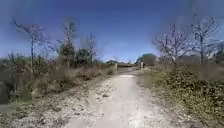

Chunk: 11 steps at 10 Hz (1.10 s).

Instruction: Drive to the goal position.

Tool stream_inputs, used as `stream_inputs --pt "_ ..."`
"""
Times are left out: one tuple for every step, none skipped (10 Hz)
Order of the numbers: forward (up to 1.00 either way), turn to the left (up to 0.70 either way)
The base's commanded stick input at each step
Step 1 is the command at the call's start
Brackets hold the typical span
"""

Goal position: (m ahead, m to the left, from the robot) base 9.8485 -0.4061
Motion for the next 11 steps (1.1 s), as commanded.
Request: stream_inputs --pt "0.70 -0.35" --pt "0.70 -0.35" --pt "0.70 -0.29" --pt "0.70 -0.20" --pt "0.70 -0.11" --pt "0.70 -0.01" --pt "0.70 0.00" --pt "0.70 0.00" --pt "0.70 0.00" --pt "0.70 0.00" --pt "0.70 0.00"
